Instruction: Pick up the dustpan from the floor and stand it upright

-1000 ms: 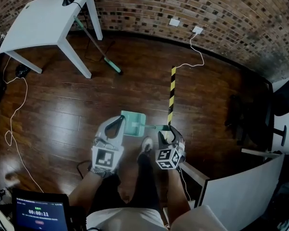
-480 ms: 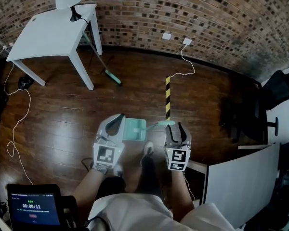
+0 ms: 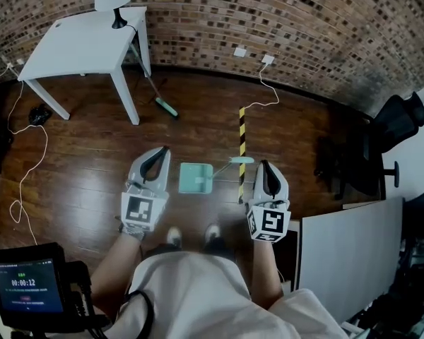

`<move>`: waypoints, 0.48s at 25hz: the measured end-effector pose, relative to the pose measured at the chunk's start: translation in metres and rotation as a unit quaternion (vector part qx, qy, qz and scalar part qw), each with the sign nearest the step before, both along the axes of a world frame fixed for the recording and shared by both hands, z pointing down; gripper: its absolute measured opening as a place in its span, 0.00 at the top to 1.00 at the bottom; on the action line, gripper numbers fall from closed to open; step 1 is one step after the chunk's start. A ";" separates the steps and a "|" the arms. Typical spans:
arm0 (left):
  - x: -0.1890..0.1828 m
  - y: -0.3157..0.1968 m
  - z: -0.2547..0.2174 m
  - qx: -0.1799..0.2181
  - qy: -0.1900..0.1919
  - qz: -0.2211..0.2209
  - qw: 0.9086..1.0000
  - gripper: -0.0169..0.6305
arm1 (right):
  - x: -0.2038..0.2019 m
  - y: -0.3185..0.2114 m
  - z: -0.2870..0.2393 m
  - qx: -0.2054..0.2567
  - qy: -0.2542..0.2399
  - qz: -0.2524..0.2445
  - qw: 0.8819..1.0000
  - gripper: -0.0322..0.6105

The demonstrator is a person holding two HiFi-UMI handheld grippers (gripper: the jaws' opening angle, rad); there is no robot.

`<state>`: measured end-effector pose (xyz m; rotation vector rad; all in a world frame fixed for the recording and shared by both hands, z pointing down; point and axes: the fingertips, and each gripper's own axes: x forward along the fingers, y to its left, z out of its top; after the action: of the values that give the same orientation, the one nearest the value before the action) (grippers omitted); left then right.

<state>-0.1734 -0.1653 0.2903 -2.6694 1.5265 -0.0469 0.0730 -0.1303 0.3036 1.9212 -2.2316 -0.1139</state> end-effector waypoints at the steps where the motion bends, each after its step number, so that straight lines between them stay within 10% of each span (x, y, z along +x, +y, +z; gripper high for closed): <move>1: -0.004 0.003 -0.003 0.007 -0.004 -0.003 1.000 0.97 | 0.001 0.004 -0.006 0.004 0.005 -0.003 1.000 0.93; 12: 0.021 0.036 -0.010 0.004 -0.007 -0.013 1.000 0.97 | 0.008 0.034 -0.017 -0.005 -0.040 -0.052 0.998 0.93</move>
<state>-0.1520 -0.1296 0.2803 -2.6357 1.5548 -0.0611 0.0808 -0.0962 0.2864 1.8349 -2.3799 -0.0423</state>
